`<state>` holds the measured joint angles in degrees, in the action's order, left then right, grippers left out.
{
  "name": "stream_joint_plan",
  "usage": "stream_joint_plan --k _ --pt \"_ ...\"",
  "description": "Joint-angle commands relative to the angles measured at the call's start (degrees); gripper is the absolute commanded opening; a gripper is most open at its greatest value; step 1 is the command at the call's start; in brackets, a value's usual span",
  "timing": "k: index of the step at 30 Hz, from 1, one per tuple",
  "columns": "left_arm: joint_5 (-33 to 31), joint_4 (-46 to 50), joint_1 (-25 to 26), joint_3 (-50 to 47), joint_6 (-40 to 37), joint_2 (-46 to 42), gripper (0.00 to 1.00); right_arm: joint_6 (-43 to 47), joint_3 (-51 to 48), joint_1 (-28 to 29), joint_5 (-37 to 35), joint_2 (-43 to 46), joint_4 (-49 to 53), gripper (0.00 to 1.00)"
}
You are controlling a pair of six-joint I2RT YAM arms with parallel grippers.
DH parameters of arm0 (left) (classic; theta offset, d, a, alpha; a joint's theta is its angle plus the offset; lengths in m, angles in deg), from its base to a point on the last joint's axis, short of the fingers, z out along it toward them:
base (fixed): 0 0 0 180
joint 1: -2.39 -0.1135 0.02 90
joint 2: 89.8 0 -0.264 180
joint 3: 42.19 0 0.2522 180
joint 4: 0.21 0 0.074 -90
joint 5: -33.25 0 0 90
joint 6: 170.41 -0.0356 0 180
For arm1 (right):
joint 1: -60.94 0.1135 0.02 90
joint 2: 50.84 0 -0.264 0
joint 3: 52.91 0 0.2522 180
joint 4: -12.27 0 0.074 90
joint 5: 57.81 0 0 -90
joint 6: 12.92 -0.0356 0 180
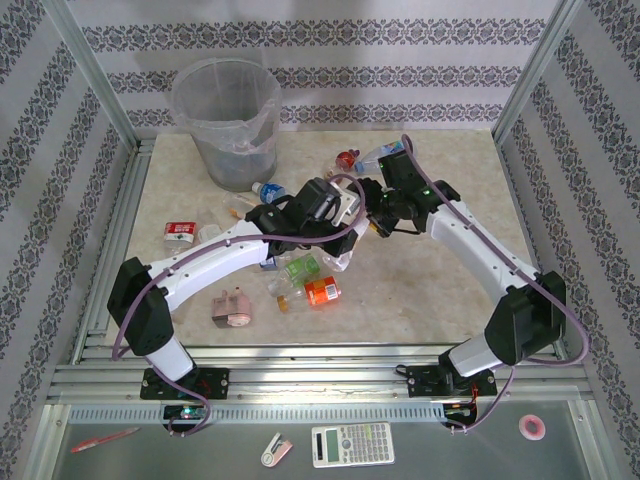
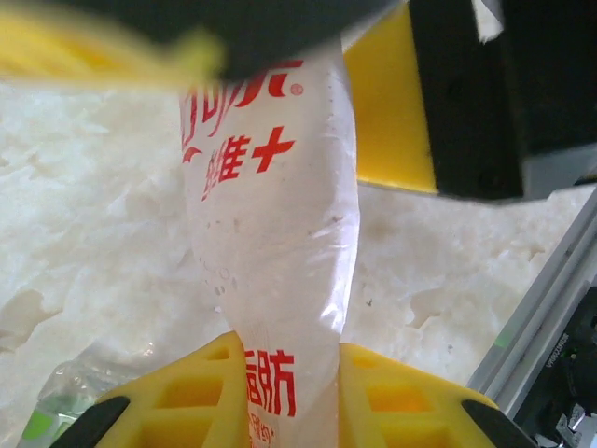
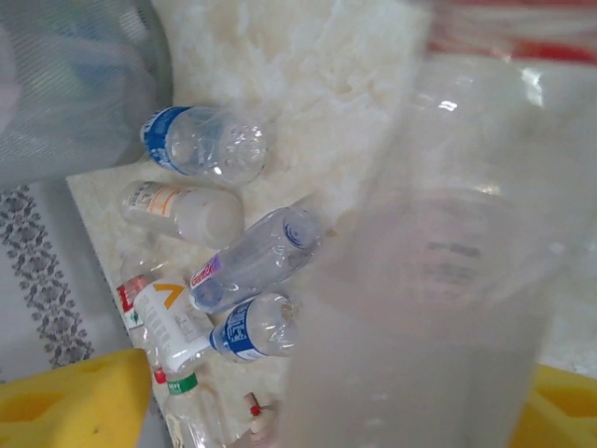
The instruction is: Throw the plastic bottles in the bin
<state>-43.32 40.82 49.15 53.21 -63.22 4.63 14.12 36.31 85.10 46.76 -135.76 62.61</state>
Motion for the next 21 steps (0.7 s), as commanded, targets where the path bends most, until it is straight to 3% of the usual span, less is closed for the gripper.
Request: stream_joint_plan --k 1,6,21 --pt "2.3 -2.7 -0.44 -2.03 2.6 -2.32 0.11 2.27 -0.03 -1.33 1.56 2.56 -1.93 0.9" --pt "1.24 -4.31 -1.27 -5.36 5.13 -4.56 0.11 5.37 0.43 -3.47 2.39 3.52 -2.48 0.98" --pt "-8.42 -0.18 -6.29 -18.13 15.38 -17.81 0.11 13.7 4.04 -8.99 5.11 3.65 -0.03 0.98"
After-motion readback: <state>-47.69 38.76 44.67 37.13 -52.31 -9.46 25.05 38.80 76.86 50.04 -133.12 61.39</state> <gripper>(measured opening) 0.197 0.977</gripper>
